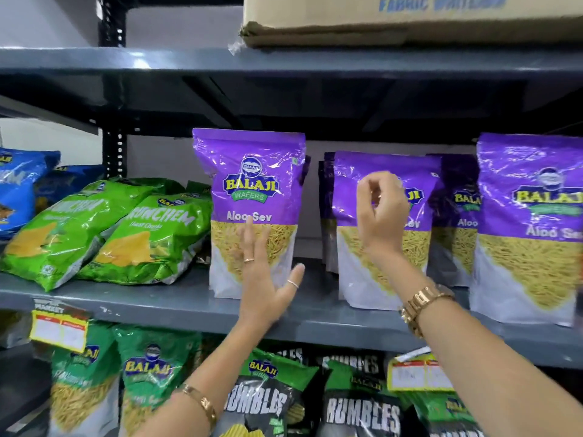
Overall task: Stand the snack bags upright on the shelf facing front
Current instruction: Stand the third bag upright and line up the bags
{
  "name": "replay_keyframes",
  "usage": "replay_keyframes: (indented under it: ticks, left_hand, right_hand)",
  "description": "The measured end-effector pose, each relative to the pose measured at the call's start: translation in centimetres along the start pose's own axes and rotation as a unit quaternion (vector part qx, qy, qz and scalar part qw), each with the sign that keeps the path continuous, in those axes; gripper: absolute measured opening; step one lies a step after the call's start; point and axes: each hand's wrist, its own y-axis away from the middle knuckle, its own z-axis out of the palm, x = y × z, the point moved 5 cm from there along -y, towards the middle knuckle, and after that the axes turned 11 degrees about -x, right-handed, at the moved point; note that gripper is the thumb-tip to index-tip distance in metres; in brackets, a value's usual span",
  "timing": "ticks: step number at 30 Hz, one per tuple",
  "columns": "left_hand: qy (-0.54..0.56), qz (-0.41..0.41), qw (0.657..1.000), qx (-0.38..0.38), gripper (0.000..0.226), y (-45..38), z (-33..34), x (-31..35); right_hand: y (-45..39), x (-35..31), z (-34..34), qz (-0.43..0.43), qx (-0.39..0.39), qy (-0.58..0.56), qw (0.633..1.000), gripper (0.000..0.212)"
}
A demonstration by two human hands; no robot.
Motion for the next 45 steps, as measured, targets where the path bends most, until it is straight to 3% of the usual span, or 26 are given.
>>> replay_keyframes:
  ticks: [4, 7, 11, 15, 18, 25, 28, 36, 38, 41, 43, 45]
  left_hand:
    - [0.046, 0.031, 0.992, -0.116, 0.083, -0.6, 4.8, 2.0]
    - [0.132, -0.065, 0.973, -0.177, 0.107, -0.9, 7.8, 1.6]
    - [0.259, -0.183, 0.912, -0.26, 0.135, -1.4, 11.0, 0.9]
    - [0.241, -0.214, 0.899, -0.296, 0.142, -1.7, 12.2, 0.3]
    - [0.226, -0.207, 0.894, -0.326, 0.141, -1.6, 12.8, -0.1]
    - [0.218, -0.234, 0.892, -0.319, 0.128, -1.8, 13.1, -1.4]
    - [0.213, -0.239, 0.894, -0.313, 0.127, -1.9, 13.2, -1.5]
    - [0.201, -0.211, 0.91, -0.295, 0.124, -1.8, 12.8, -0.7]
    - [0.192, -0.176, 0.934, -0.246, 0.124, -2.0, 11.9, 0.4]
    - [0.092, -0.027, 0.987, -0.125, 0.108, -2.1, 10.0, 3.8]
    - [-0.001, 0.074, 0.991, -0.108, 0.09, -1.7, 10.0, 6.4]
    - [-0.059, 0.149, 0.977, -0.137, 0.073, -1.2, 11.4, 8.6]
  right_hand:
    - [-4.6, 2.3, -3.1, -0.019, -0.047, 0.129, 0.99, 0.019]
    - [-7.6, 4.2, -3.9, -0.002, -0.122, 0.241, 0.963, 0.027]
    - [-10.0, 5.5, -3.4, 0.032, -0.194, 0.325, 0.925, 0.034]
    - [-11.3, 7.4, -1.7, 0.073, -0.3, 0.368, 0.877, 0.038]
    - [-11.5, 8.8, -0.9, 0.113, -0.332, 0.357, 0.866, 0.037]
    - [-14.1, 5.4, -2.0, 0.025, -0.201, 0.331, 0.922, 0.03]
    - [-13.8, 3.7, -2.3, -0.042, -0.194, 0.341, 0.919, 0.028]
    - [-13.6, 2.9, -6.2, -0.051, -0.154, 0.328, 0.931, 0.028]
    - [-13.2, 2.9, -8.0, -0.06, -0.134, 0.319, 0.936, 0.028]
    - [-11.9, 3.6, -11.7, -0.055, -0.088, 0.319, 0.942, 0.028]
    - [-10.8, 4.4, -14.3, -0.034, -0.041, 0.321, 0.946, 0.028]
    - [-9.5, 5.5, -16.6, -0.005, -0.003, 0.324, 0.946, 0.03]
